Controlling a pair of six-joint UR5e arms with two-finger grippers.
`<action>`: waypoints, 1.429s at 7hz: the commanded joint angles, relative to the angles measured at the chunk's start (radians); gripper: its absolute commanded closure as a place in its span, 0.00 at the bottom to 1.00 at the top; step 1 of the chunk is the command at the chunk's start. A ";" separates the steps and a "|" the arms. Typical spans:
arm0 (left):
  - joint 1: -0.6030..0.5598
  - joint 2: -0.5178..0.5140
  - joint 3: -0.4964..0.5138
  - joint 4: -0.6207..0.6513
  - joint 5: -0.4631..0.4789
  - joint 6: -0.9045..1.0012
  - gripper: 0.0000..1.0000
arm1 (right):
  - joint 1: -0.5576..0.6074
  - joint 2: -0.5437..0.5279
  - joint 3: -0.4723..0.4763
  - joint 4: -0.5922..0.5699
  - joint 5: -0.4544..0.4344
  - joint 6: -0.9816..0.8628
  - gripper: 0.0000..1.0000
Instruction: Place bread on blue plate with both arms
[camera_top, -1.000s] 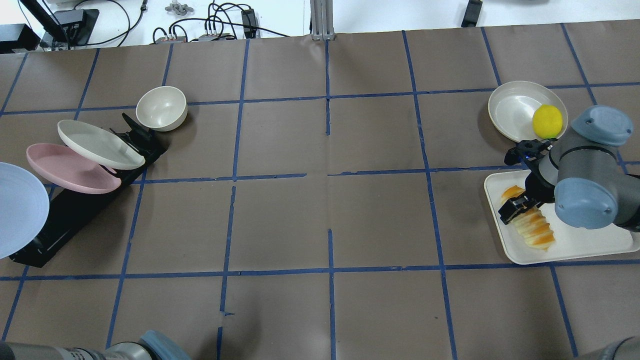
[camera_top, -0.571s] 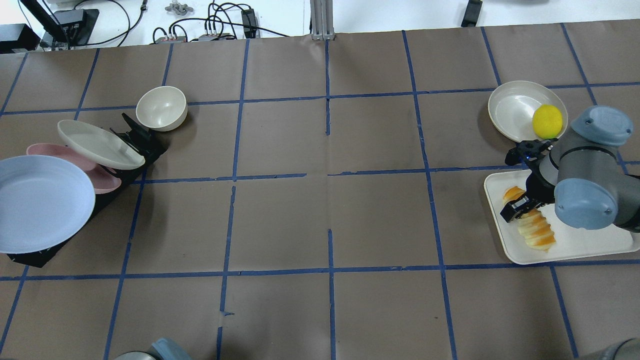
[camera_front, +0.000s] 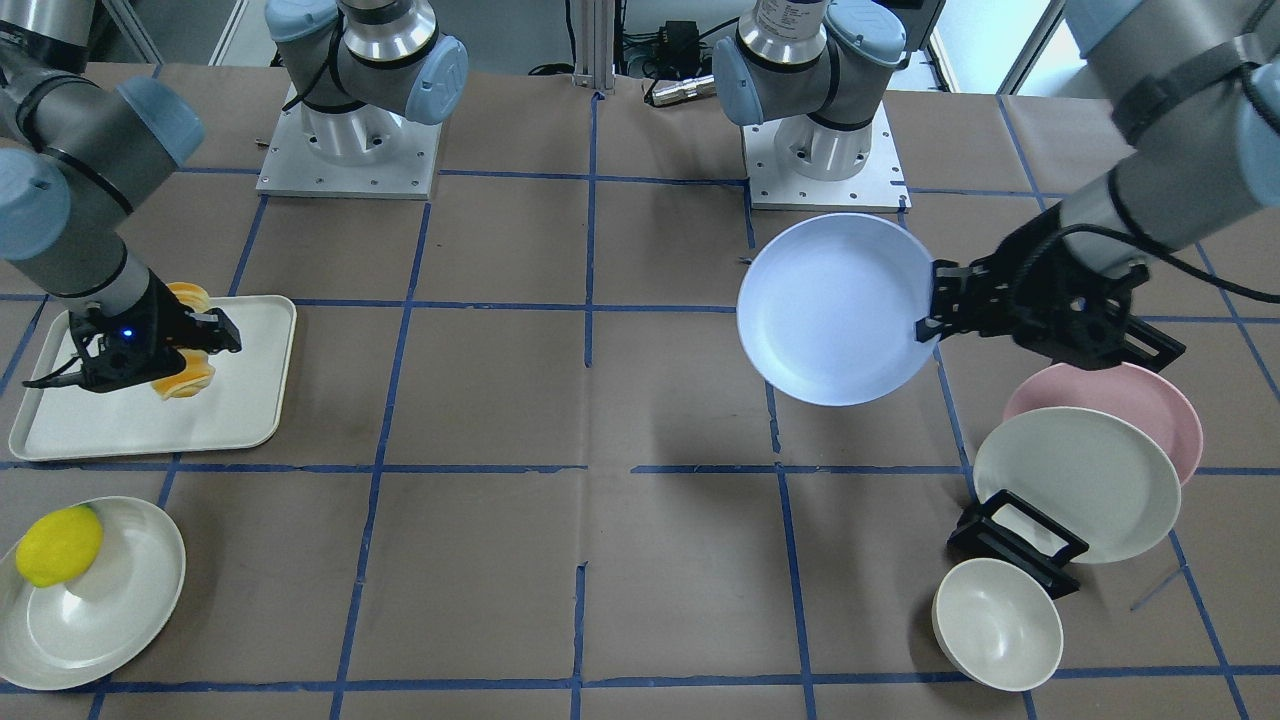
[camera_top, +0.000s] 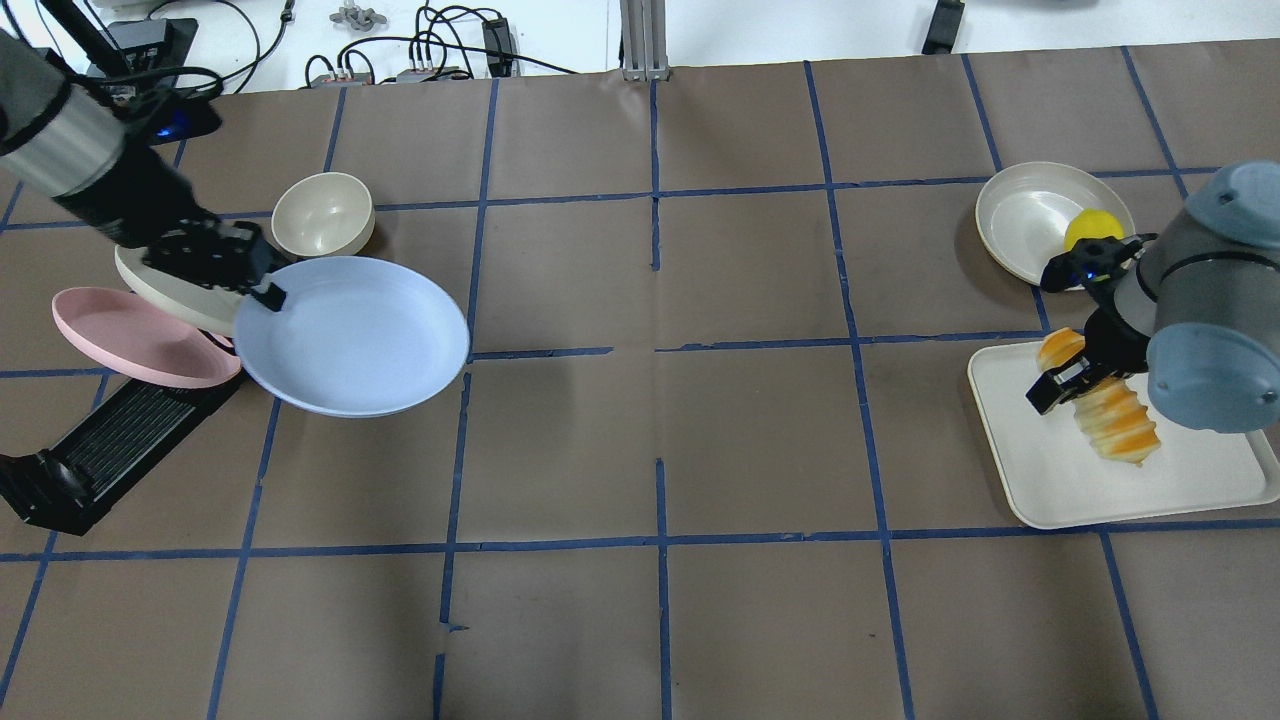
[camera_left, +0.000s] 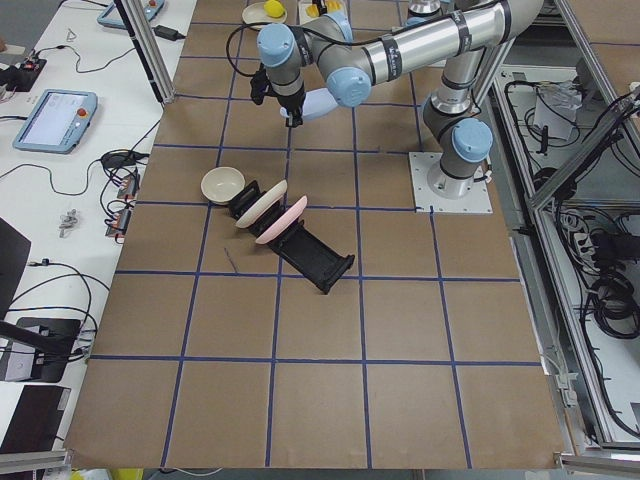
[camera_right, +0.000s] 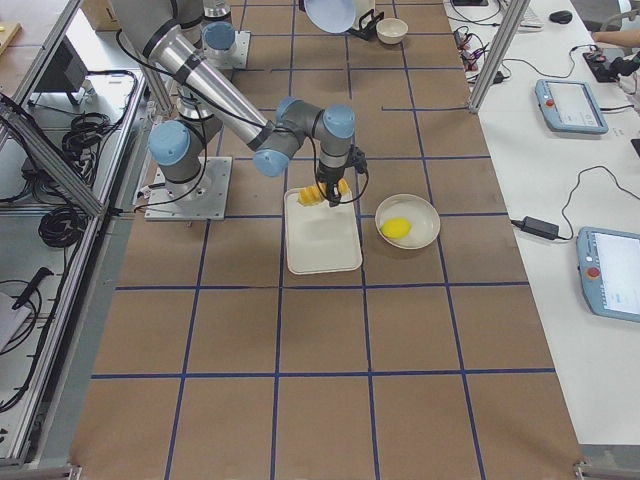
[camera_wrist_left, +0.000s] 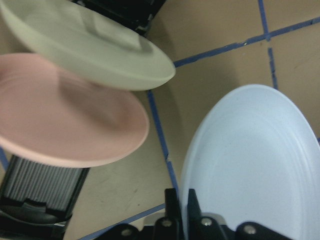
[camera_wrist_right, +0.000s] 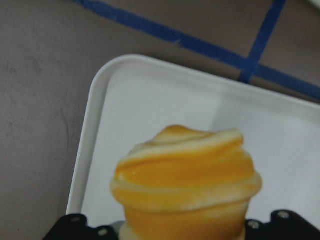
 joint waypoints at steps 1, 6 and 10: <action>-0.217 -0.045 -0.065 0.228 -0.053 -0.342 1.00 | 0.010 -0.042 -0.143 0.097 -0.005 0.067 0.94; -0.423 -0.194 -0.106 0.594 -0.036 -0.696 0.00 | 0.314 -0.052 -0.483 0.515 0.012 0.611 0.91; -0.263 -0.146 -0.040 0.333 0.188 -0.191 0.00 | 0.463 0.005 -0.464 0.530 0.153 0.842 0.90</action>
